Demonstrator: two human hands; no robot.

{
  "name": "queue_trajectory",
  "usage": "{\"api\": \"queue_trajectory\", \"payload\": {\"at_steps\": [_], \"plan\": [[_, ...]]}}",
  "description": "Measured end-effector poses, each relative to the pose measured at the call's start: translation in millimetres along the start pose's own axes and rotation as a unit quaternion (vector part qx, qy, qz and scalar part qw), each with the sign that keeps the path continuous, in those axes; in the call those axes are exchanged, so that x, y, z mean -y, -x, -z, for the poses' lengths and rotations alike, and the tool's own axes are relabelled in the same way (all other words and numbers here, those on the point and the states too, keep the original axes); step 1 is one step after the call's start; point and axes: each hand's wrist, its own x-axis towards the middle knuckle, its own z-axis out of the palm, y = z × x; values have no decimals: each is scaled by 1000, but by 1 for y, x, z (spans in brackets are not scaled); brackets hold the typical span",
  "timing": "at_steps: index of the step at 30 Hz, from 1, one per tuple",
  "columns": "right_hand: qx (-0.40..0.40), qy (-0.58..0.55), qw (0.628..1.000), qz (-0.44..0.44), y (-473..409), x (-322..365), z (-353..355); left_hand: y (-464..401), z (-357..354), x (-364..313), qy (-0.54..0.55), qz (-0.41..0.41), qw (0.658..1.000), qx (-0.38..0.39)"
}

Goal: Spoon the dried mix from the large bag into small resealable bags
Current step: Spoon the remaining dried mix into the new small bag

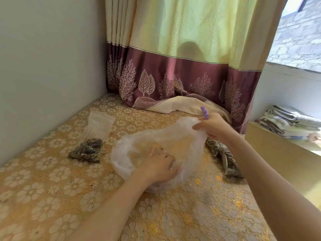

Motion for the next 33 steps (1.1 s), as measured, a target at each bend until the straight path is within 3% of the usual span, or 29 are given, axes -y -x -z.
{"api": "queue_trajectory", "payload": {"at_steps": [4, 12, 16, 18, 21, 25, 27, 29, 33], "plan": [[17, 8, 998, 62, 10, 14, -6, 1, 0, -3, 29, -13, 999, 23], [-54, 13, 995, 88, 16, 11, -15, 2, 0, -5, 45, -12, 998, 30], [-127, 11, 986, 107, 14, 5, -9, 1, 3, -5, 54, -6, 998, 16], [-136, 27, 985, 107, 15, -1, -7, 1, 6, -4, 76, 3, 996, -40], [-149, 19, 983, 108, 20, -16, -3, 6, 15, 3, 82, -4, 979, -185], [-141, -47, 986, 77, 30, -41, 8, 17, 35, 26, -17, 20, 940, -340], [-129, -71, 987, 64, 37, -48, 13, 19, 47, 44, -22, 90, 944, -317], [-138, -86, 985, 55, 41, -50, 19, 19, 54, 58, -13, 172, 957, -231], [-148, -203, 968, 16, 47, -32, 38, 17, 54, 64, -11, 230, 957, -175]]}}
